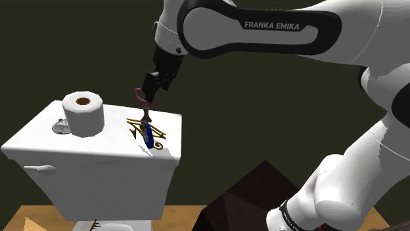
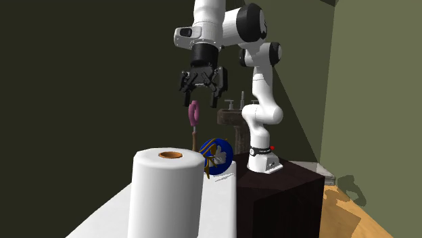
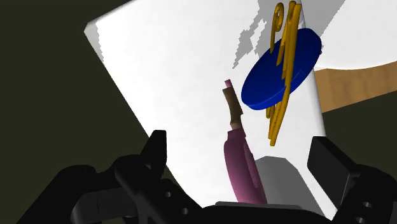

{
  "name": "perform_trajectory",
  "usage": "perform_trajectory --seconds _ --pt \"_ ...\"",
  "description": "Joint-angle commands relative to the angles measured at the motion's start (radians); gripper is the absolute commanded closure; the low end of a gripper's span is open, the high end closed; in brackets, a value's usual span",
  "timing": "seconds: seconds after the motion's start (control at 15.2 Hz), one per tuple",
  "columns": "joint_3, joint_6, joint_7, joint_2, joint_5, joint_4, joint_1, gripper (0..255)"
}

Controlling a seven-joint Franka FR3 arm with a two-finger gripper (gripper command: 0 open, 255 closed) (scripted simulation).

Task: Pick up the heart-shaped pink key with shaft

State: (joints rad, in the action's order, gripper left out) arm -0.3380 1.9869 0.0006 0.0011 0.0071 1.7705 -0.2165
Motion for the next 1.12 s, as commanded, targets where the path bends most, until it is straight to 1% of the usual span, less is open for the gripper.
perform_trajectory --seconds 0.0,0.59,1.06 --pt "0.0 0.004 0.0 0.001 -0.001 0.002 0.0 255" --pt "0.0 0.005 0.0 -0.001 0.0 0.005 0.0 255" --pt "-0.001 -0.091 0.002 0.006 -0.003 -0.097 -0.001 255"
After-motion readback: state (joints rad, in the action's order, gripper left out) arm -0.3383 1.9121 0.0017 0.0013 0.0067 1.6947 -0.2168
